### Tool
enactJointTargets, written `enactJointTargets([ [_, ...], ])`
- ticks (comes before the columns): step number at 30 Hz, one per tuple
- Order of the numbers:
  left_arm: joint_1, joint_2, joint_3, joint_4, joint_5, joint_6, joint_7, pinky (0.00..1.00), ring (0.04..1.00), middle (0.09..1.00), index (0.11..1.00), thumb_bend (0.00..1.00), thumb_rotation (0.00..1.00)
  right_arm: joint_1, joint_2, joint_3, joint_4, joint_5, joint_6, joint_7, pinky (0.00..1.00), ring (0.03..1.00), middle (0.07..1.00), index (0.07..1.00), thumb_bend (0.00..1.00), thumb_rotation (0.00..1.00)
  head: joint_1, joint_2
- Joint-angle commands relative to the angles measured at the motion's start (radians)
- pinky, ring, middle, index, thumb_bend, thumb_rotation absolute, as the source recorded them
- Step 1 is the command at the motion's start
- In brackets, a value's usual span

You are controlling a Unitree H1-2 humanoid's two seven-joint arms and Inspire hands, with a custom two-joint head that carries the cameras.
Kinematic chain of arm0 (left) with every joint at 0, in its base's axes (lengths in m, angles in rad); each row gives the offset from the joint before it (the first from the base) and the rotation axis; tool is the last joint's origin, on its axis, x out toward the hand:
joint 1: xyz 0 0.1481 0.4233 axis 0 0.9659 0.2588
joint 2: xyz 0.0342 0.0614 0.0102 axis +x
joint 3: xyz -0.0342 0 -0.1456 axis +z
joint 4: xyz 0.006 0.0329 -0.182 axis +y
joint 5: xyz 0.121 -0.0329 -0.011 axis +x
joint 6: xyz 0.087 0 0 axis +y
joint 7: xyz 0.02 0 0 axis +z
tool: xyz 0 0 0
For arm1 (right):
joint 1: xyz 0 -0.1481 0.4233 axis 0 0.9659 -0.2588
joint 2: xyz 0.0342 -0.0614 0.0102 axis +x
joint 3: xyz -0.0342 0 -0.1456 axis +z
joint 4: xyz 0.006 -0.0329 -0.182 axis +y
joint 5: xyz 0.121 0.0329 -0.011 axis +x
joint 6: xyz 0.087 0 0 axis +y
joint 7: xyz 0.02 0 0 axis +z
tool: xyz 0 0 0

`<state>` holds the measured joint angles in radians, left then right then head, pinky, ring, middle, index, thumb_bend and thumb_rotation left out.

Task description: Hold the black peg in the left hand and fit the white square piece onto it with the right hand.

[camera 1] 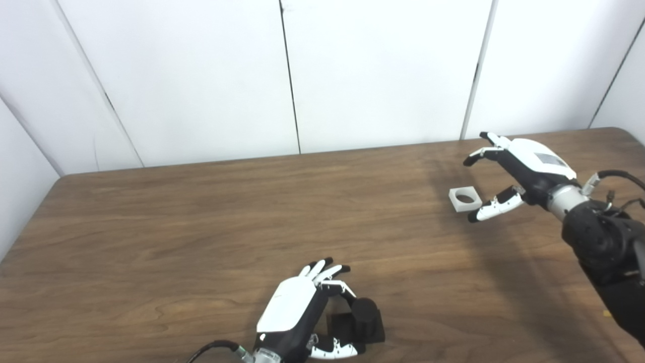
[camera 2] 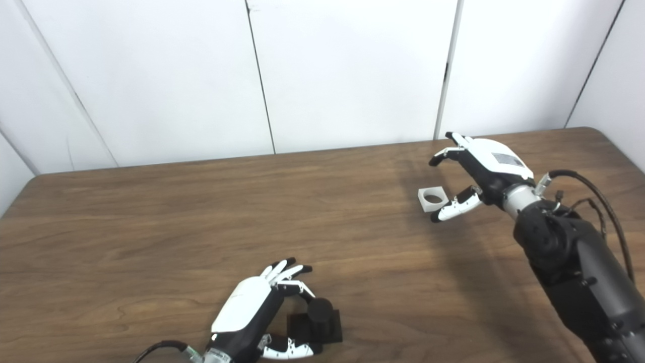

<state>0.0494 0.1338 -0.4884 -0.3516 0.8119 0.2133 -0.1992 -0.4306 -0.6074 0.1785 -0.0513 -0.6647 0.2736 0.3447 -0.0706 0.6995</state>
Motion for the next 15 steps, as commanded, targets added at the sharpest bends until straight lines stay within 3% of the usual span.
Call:
enactJointTargets([
  [1, 0.009, 0.009, -0.007, 0.018, 0.012, 0.008, -0.036, 1.00, 0.987, 0.908, 0.490, 0.52, 0.07, -0.067, -0.020, 0.000, 0.010, -0.010, -0.028, -0.003, 1.00, 1.000, 0.991, 0.730, 0.95, 0.24, -0.001, 0.000],
  [15, 0.008, 0.004, -0.010, 0.022, 0.016, 0.004, -0.031, 1.00, 0.991, 0.912, 0.490, 0.52, 0.07, -0.144, -0.030, 0.039, 0.171, -0.015, -0.064, 0.003, 1.00, 1.000, 0.979, 0.719, 0.92, 0.25, -0.002, -0.007],
])
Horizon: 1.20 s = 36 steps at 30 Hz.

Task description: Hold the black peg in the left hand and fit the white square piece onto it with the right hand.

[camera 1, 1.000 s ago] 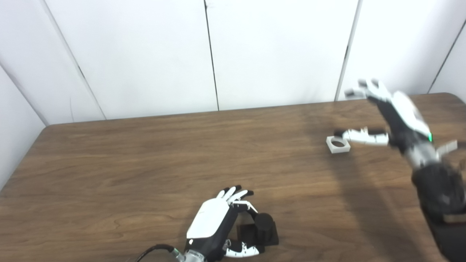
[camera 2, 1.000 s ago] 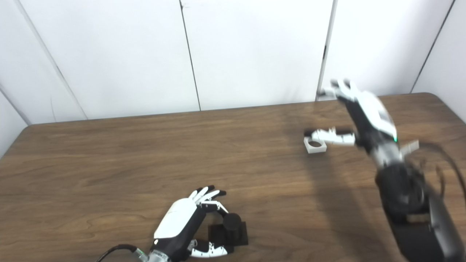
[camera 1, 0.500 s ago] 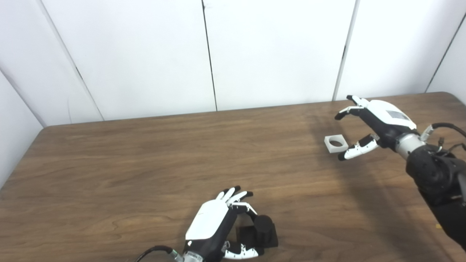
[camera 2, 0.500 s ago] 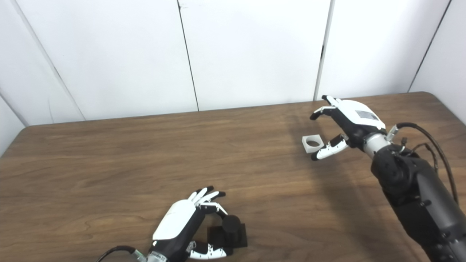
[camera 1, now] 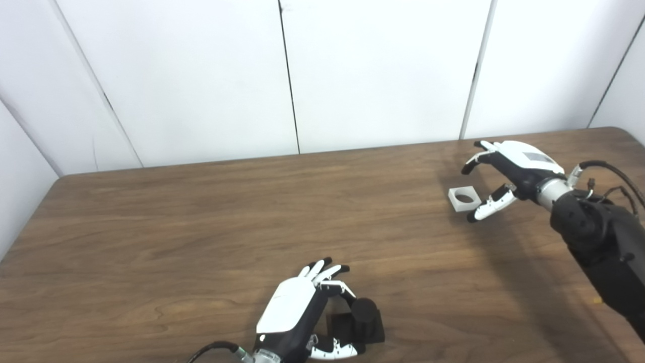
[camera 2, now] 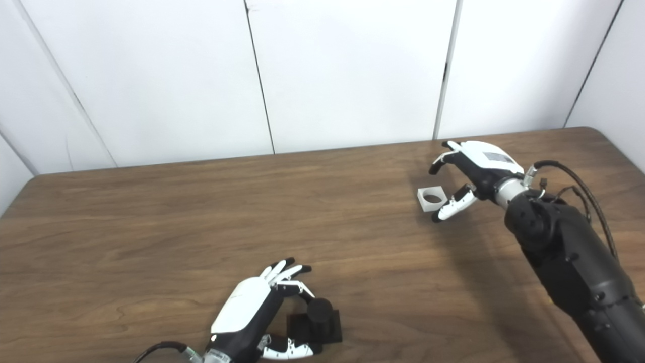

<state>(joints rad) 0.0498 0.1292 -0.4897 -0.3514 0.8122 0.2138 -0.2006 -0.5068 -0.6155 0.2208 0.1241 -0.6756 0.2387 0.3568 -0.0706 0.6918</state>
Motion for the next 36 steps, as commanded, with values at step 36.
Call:
enactJointTargets([
  [36, 0.007, -0.007, -0.013, 0.031, 0.025, -0.012, -0.007, 1.00, 0.996, 0.913, 0.490, 0.52, 0.07, -0.151, 0.043, 0.048, 0.267, -0.003, -0.116, -0.102, 0.99, 1.000, 0.964, 0.667, 0.88, 0.26, 0.013, 0.001],
])
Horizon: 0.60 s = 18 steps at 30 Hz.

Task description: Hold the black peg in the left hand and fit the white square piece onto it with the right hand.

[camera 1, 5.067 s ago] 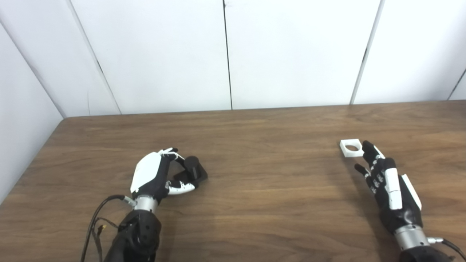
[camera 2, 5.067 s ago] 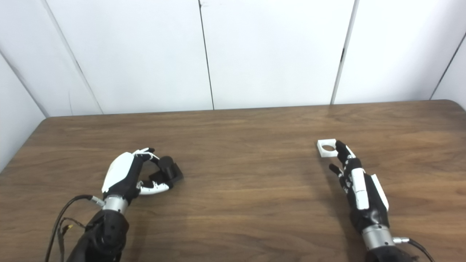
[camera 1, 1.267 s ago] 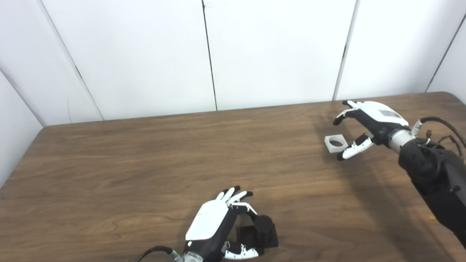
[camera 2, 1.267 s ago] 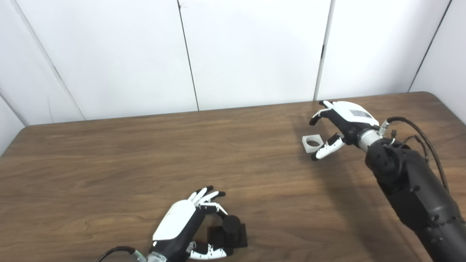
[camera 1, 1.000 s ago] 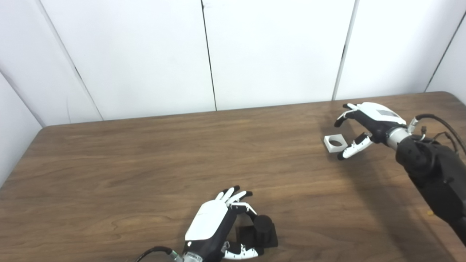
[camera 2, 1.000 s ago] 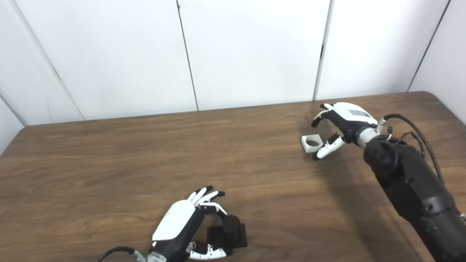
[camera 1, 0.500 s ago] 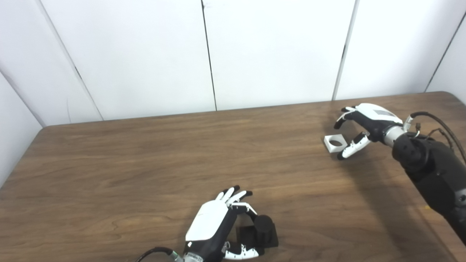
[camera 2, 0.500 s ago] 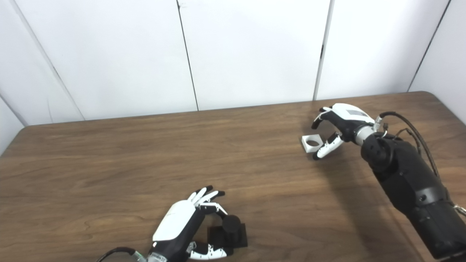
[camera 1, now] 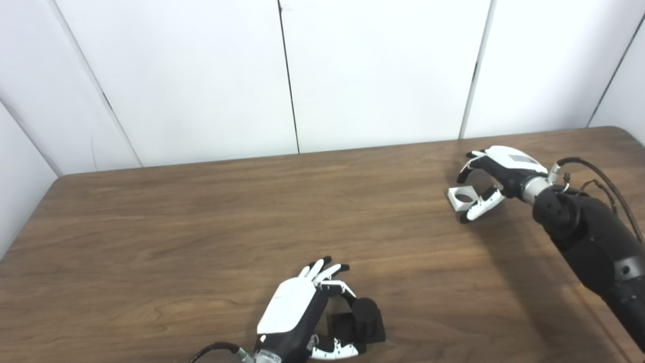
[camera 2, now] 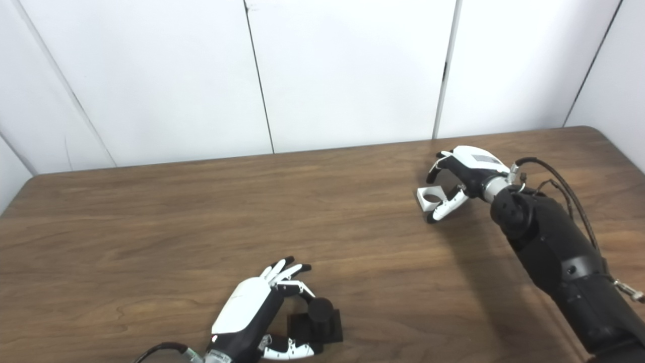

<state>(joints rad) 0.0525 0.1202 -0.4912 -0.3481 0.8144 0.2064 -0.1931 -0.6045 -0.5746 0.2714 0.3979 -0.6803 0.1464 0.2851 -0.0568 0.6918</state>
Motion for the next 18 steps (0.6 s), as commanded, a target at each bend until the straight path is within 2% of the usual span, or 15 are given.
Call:
enactJointTargets([
  [1, 0.004, 0.001, -0.012, 0.028, 0.021, -0.004, -0.015, 1.00, 0.997, 0.914, 0.490, 0.52, 0.07, -0.053, 0.004, -0.003, -0.001, 0.003, -0.025, -0.035, 1.00, 1.000, 0.969, 0.667, 0.88, 0.25, -0.001, 0.001],
  [6, 0.005, 0.002, -0.012, 0.027, 0.022, -0.005, -0.017, 1.00, 0.999, 0.916, 0.490, 0.52, 0.07, -0.056, 0.011, 0.005, 0.025, 0.005, -0.034, -0.051, 0.99, 1.000, 0.972, 0.665, 0.88, 0.26, 0.003, 0.004],
  [9, 0.003, 0.002, -0.010, 0.023, 0.021, -0.002, -0.022, 1.00, 1.000, 0.917, 0.490, 0.52, 0.07, -0.055, 0.011, 0.010, 0.024, 0.000, -0.034, -0.054, 0.99, 1.000, 0.966, 0.657, 0.88, 0.25, -0.002, 0.022],
  [11, -0.003, 0.002, -0.007, 0.014, 0.022, 0.009, -0.034, 1.00, 1.000, 0.919, 0.490, 0.52, 0.07, -0.058, 0.010, 0.012, 0.018, -0.001, -0.031, -0.052, 0.98, 1.000, 0.965, 0.652, 0.87, 0.25, -0.008, 0.056],
  [14, -0.012, 0.008, 0.002, 0.005, 0.016, 0.018, -0.047, 1.00, 1.000, 0.921, 0.490, 0.52, 0.07, -0.068, 0.010, 0.020, 0.010, -0.004, -0.020, -0.039, 0.97, 1.000, 0.967, 0.651, 0.87, 0.26, -0.034, 0.081],
  [18, -0.016, 0.013, 0.016, -0.003, 0.007, 0.016, -0.046, 1.00, 0.995, 0.910, 0.489, 0.52, 0.07, -0.077, 0.018, 0.022, 0.013, 0.006, -0.013, -0.037, 0.98, 1.000, 0.964, 0.639, 0.88, 0.25, -0.039, 0.099],
])
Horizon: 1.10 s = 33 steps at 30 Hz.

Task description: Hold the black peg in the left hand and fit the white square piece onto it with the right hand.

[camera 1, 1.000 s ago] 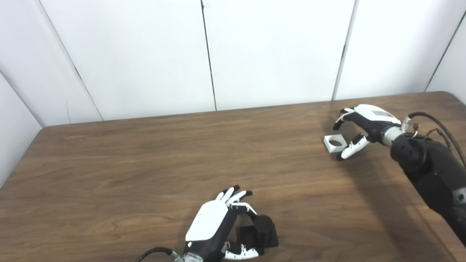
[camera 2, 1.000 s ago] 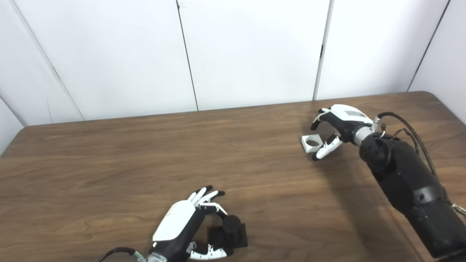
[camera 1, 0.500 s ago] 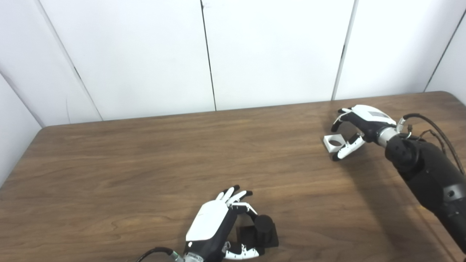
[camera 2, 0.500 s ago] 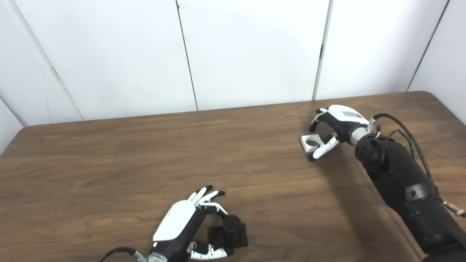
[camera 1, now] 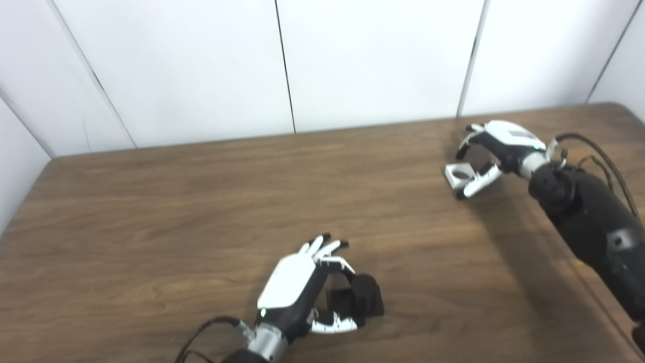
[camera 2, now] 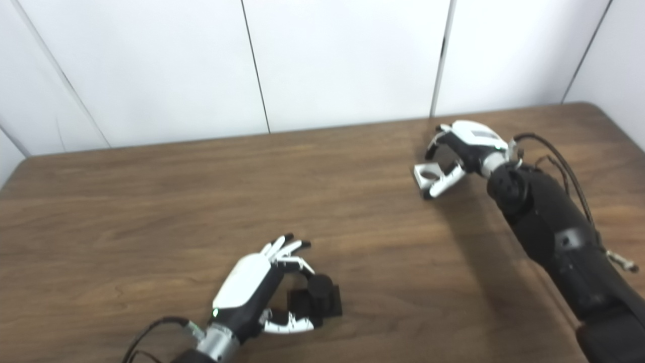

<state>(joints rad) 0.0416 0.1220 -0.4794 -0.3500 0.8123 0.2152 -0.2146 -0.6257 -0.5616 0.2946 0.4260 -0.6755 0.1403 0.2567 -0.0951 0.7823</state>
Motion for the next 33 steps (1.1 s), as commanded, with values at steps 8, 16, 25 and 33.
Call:
enactJointTargets([
  [8, -0.016, 0.024, 0.028, -0.035, 0.010, 0.017, -0.063, 1.00, 0.994, 0.906, 0.489, 0.52, 0.07, -0.060, 0.016, 0.008, -0.036, -0.005, 0.022, 0.017, 0.97, 1.000, 0.962, 0.633, 0.87, 0.25, -0.011, 0.053],
  [16, -0.014, 0.030, 0.053, -0.051, -0.005, 0.005, -0.091, 1.00, 1.000, 0.908, 0.489, 0.52, 0.07, -0.057, 0.024, 0.010, -0.046, -0.007, 0.036, 0.017, 0.97, 1.000, 0.954, 0.622, 0.86, 0.23, -0.017, 0.069],
  [25, -0.013, 0.022, 0.051, -0.051, 0.004, 0.007, -0.098, 1.00, 1.000, 0.909, 0.488, 0.52, 0.07, -0.038, 0.017, 0.000, -0.044, 0.003, 0.008, -0.012, 0.95, 1.000, 0.941, 0.498, 0.54, 0.15, -0.012, 0.061],
  [33, -0.006, 0.019, 0.048, -0.048, 0.008, 0.004, -0.100, 1.00, 1.000, 0.913, 0.488, 0.52, 0.07, -0.020, 0.017, -0.009, -0.051, 0.009, 0.004, -0.028, 0.94, 1.000, 0.932, 0.491, 0.52, 0.15, -0.008, 0.049],
])
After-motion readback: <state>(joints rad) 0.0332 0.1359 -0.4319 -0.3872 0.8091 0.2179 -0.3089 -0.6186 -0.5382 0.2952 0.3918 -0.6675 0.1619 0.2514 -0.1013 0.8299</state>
